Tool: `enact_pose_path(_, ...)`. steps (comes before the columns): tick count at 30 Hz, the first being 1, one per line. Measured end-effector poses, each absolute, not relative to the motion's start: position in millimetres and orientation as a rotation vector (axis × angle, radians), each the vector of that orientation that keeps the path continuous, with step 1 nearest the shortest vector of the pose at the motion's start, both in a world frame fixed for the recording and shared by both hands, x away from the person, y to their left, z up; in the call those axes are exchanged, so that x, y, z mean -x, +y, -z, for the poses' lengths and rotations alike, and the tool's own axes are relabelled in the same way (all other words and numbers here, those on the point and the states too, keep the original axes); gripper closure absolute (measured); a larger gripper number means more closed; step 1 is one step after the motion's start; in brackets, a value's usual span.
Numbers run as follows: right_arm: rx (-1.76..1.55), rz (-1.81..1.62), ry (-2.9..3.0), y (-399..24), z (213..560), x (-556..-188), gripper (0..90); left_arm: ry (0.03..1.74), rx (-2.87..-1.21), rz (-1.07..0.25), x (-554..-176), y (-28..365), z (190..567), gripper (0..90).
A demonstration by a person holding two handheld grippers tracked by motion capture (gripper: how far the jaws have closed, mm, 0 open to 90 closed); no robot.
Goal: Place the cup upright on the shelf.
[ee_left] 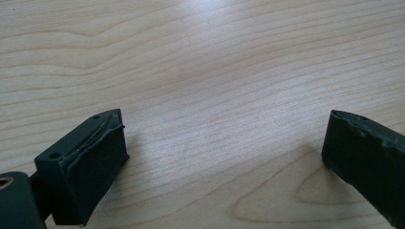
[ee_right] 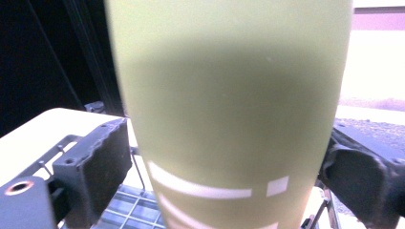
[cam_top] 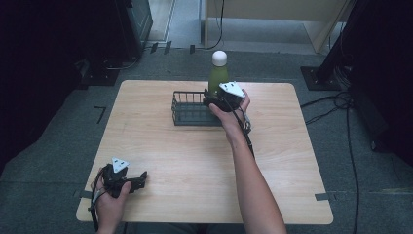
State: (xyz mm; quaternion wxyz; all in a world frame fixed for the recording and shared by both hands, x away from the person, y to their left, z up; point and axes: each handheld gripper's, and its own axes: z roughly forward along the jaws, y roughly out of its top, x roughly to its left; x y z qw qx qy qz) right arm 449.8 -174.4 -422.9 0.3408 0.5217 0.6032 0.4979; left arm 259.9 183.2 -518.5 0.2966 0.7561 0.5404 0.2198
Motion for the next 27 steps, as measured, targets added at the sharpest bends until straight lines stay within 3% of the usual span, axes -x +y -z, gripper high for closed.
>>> enact_pose_path(27,-1.291,-1.343,1.591,-203.9,417.1,-393.3,2.5,1.437,-2.012,-0.584,-259.8,183.2,518.4,1.6)
